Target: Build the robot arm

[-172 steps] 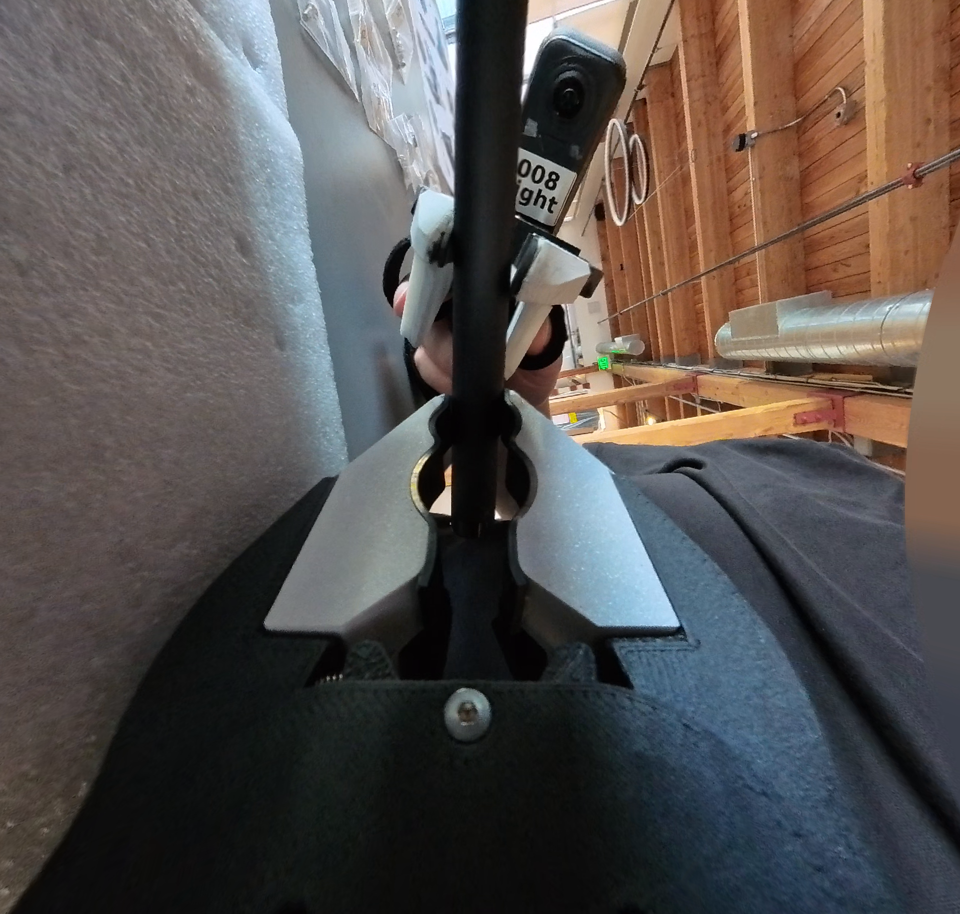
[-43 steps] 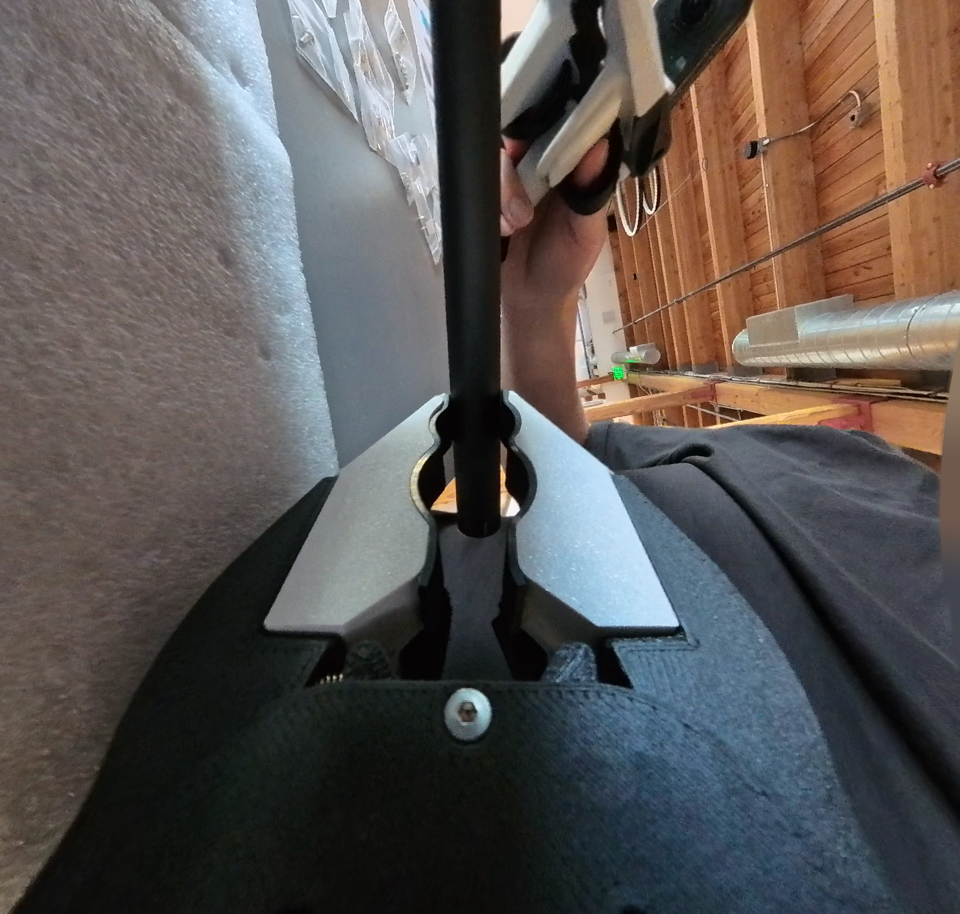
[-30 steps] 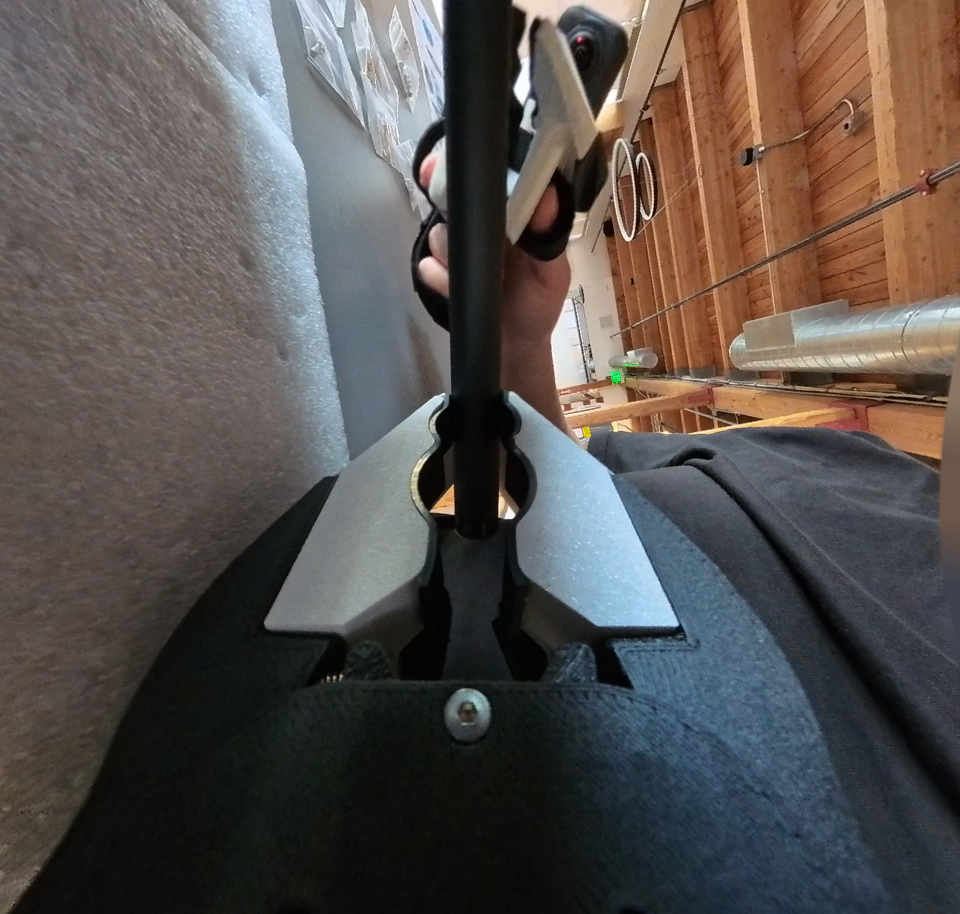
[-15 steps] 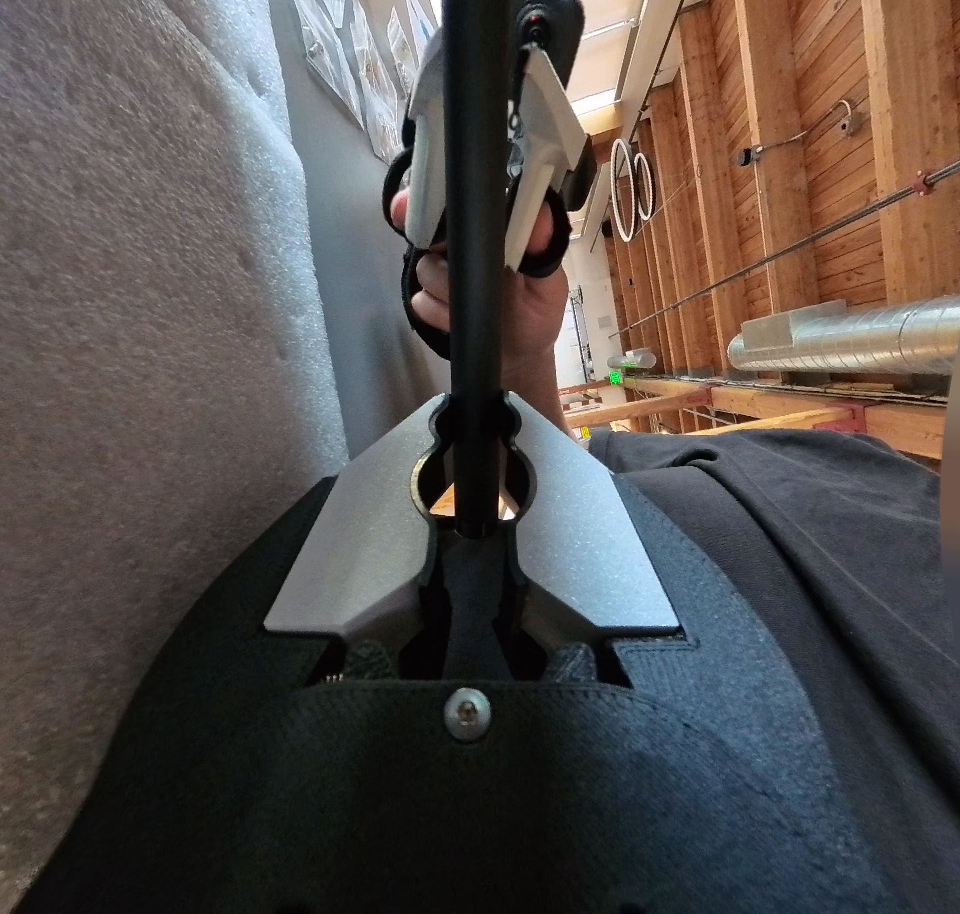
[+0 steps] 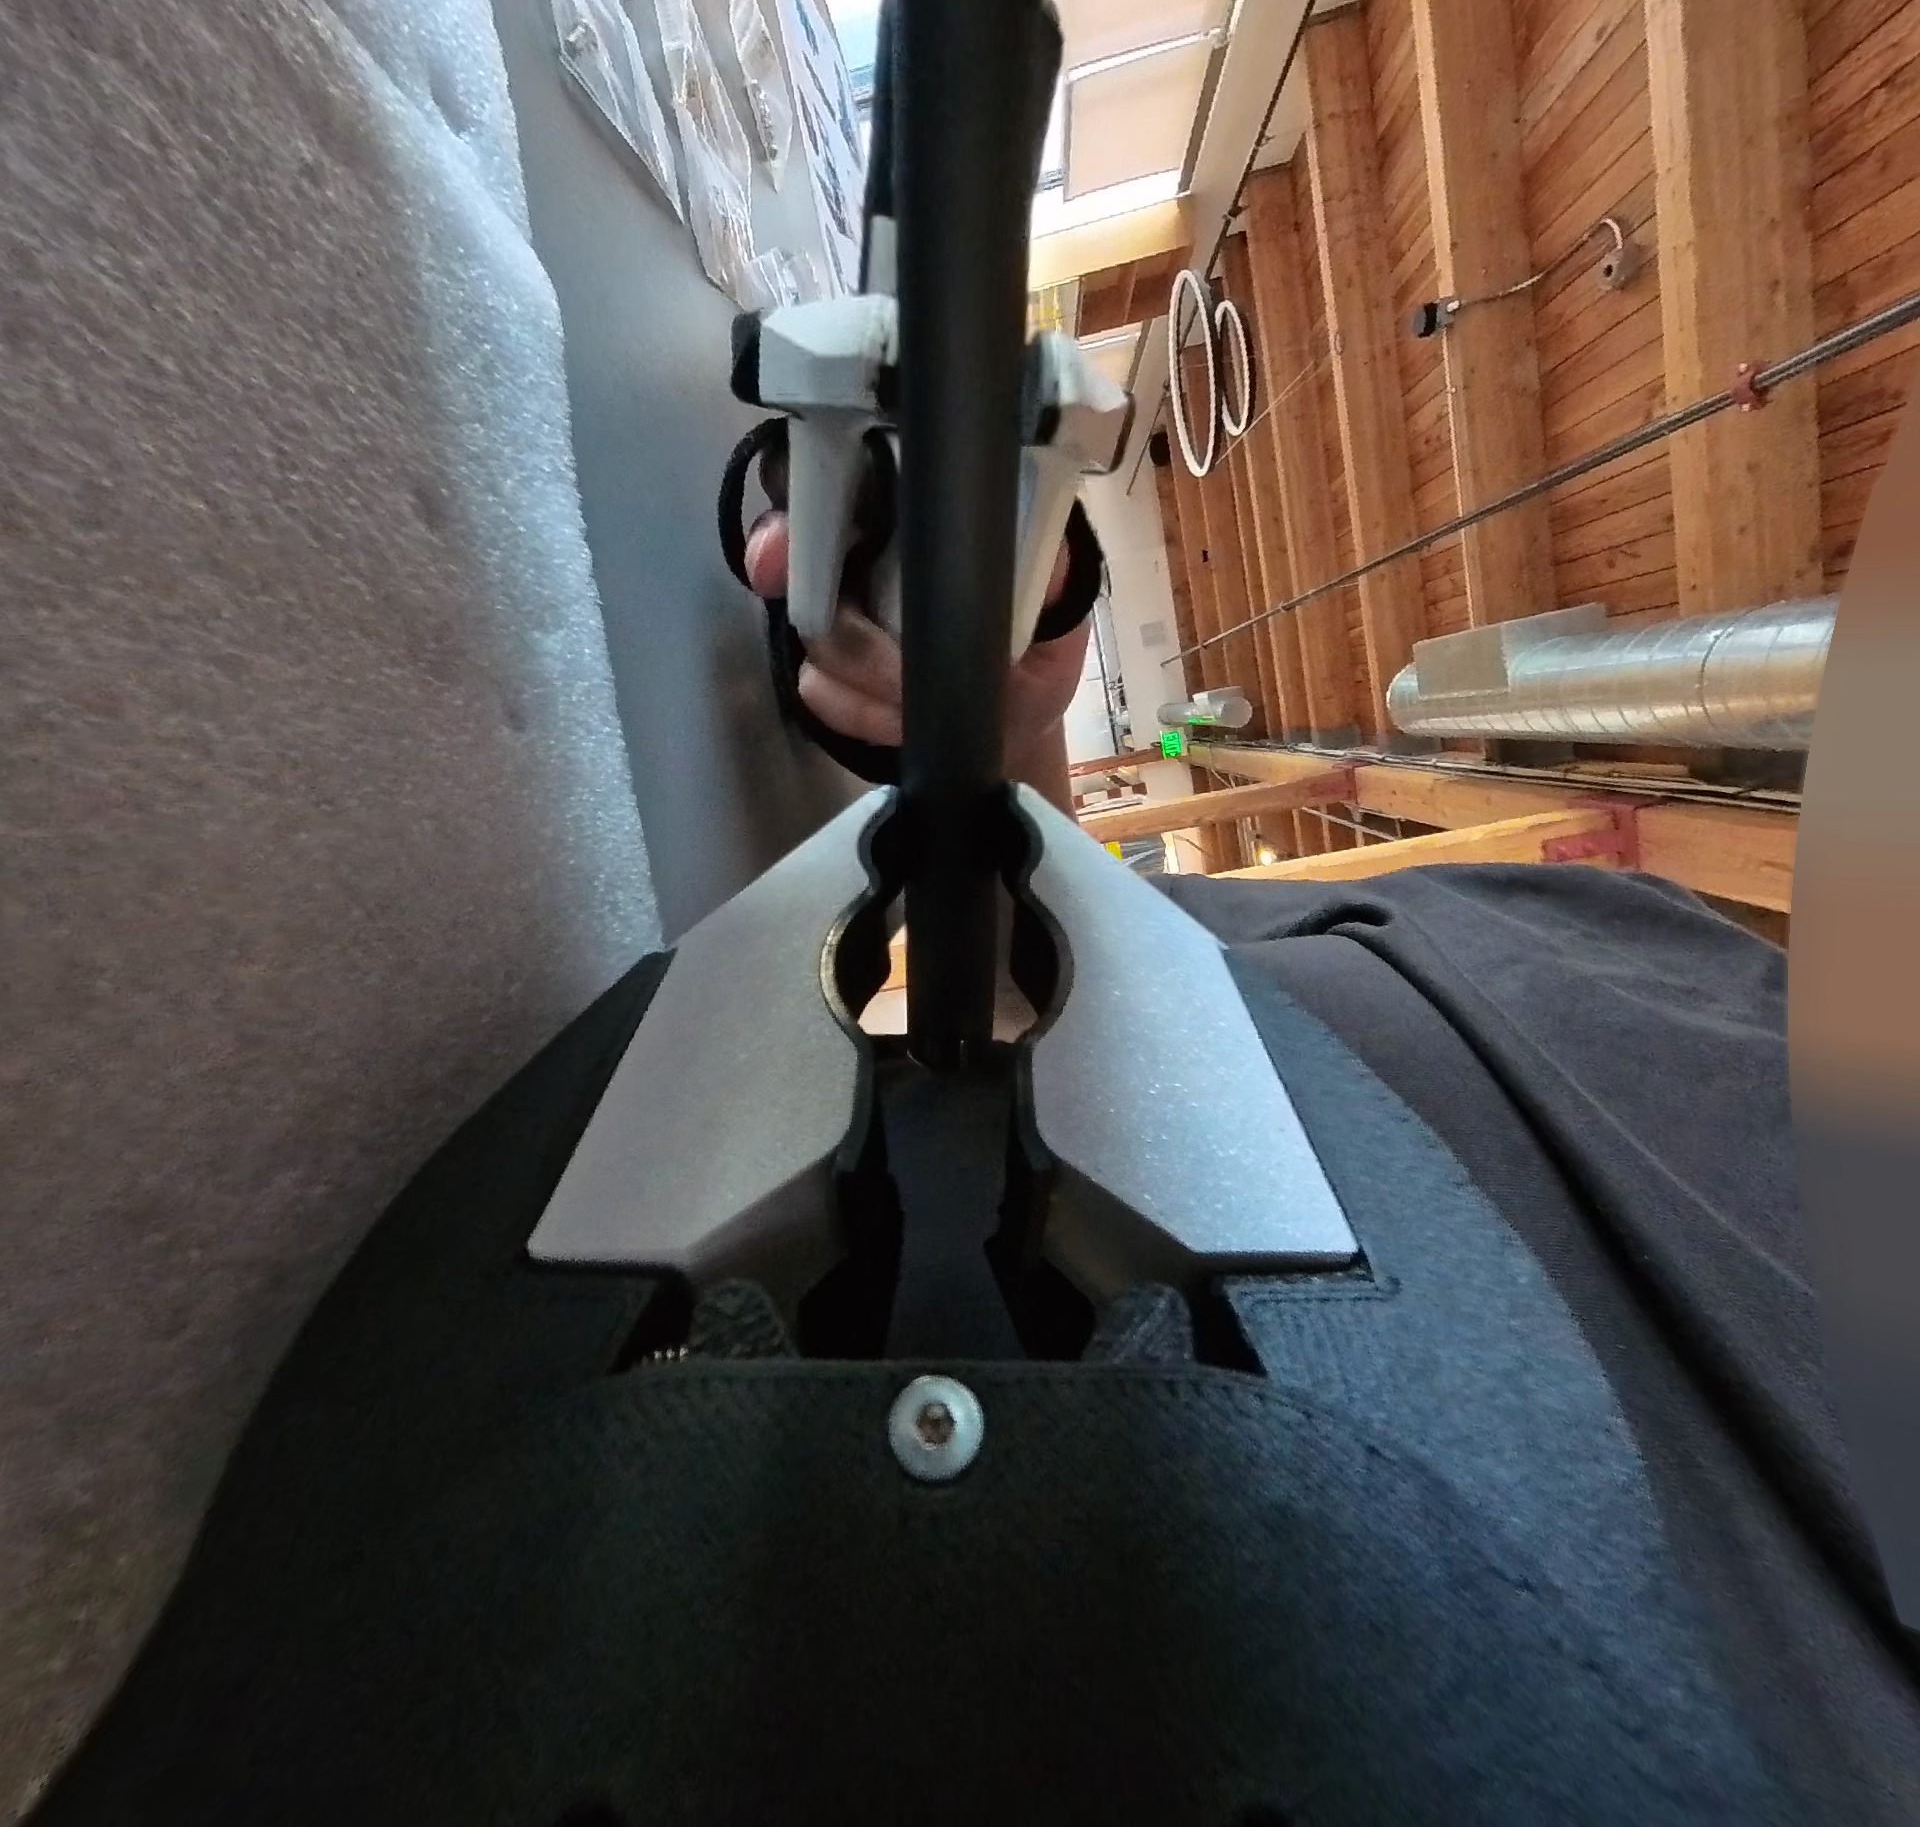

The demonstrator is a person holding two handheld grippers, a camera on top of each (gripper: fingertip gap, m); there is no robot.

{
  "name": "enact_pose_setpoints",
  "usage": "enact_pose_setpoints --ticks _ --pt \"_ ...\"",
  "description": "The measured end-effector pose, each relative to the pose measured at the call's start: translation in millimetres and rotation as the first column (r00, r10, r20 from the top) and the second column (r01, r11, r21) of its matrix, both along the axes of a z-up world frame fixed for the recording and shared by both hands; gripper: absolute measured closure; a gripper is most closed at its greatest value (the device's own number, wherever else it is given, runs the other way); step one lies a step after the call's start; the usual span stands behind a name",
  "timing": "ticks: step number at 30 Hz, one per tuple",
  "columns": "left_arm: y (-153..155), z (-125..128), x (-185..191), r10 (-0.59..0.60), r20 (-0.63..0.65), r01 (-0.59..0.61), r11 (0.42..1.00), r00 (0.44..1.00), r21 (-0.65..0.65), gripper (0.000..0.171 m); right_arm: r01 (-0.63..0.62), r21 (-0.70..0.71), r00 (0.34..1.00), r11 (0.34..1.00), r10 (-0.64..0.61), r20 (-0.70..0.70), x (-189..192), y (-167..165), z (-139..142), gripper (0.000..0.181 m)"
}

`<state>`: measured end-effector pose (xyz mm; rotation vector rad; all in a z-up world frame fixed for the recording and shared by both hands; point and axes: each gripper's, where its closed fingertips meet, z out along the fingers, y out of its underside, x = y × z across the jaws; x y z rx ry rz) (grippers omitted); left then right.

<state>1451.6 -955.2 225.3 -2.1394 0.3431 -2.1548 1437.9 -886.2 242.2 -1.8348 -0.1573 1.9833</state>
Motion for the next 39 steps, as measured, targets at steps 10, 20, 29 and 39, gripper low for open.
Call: enact_pose_setpoints --ticks 10,20,29,39 --pt "0.1 0.8 0.4 0.002 0.02 -0.001 1.0 1.0 -0.018 0.155 -0.035 -0.065 0.999 0.997 0.032 -0.044 -0.4 -0.2 -0.8 0.166" --pt "-0.4 0.1 1.9 -0.008 0.016 0.008 1.0 1.0 -0.013 0.155 -0.05 -0.085 0.997 0.995 0.046 -0.057 0.0 -0.6 -1.2 0.167" --pt "-0.7 0.7 1.8 -0.009 0.024 0.01 1.0 1.0 -0.018 0.155 -0.045 -0.068 0.998 0.997 0.042 -0.049 -0.2 -1.0 -0.8 0.166" --pt "-2.8 -0.3 -4.0 -0.01 0.019 0.01 1.0 1.0 -0.009 0.155 0.0 -0.058 1.0 0.998 -0.001 -0.024 -6.0 -3.0 -2.3 0.166"
